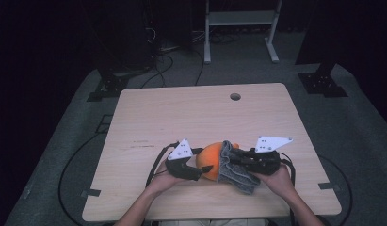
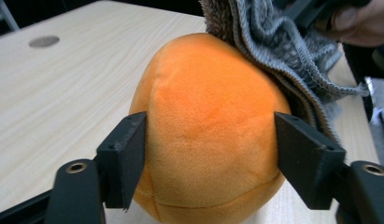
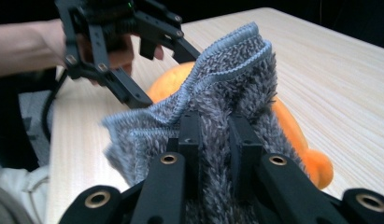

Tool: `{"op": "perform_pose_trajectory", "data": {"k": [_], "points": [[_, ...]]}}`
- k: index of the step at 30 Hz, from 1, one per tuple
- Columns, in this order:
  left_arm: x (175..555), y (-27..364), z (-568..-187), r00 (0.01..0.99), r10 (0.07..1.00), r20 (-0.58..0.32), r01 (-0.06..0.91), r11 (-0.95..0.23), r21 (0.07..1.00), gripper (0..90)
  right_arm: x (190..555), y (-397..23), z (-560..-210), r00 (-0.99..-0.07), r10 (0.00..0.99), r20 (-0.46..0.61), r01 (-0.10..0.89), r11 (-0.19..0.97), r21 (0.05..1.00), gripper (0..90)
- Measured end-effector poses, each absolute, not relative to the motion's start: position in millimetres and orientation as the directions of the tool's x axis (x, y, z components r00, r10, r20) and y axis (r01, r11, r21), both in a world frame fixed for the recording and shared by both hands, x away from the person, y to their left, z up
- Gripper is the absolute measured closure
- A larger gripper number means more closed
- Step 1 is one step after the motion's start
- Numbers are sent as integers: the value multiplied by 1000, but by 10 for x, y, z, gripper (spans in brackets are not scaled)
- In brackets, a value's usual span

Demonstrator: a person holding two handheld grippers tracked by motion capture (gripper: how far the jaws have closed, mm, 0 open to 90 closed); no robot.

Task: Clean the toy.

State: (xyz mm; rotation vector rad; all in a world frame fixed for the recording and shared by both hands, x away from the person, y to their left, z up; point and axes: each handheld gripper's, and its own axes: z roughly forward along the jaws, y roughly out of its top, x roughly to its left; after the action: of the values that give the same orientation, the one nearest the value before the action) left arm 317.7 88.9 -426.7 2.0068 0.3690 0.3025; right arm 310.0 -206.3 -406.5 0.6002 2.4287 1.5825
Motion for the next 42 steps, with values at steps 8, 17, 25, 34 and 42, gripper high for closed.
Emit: {"op": "perform_pose_trajectory", "data": {"k": [8,17,25,34,42], "points": [[3050,805,-4258,933,319,165,10,-484,875,341,3021,-1860,-3944,-932,363,14,162,382,910,771],[3193,829,-4287,922,386,-26,192,-397,897,249,3030,-1975,-3969,-924,378,50,198,361,911,771],[3032,828,-4285,942,293,166,4,-502,865,374,3060,-1748,-3801,-934,355,-28,133,421,897,771],[3157,812,-4274,941,340,-6,165,-441,882,122,3040,-1877,-3840,-932,361,8,164,404,900,772],[3096,899,-4317,951,294,98,62,-490,870,336,3134,-1996,-3912,-925,377,36,196,393,898,772]]}}
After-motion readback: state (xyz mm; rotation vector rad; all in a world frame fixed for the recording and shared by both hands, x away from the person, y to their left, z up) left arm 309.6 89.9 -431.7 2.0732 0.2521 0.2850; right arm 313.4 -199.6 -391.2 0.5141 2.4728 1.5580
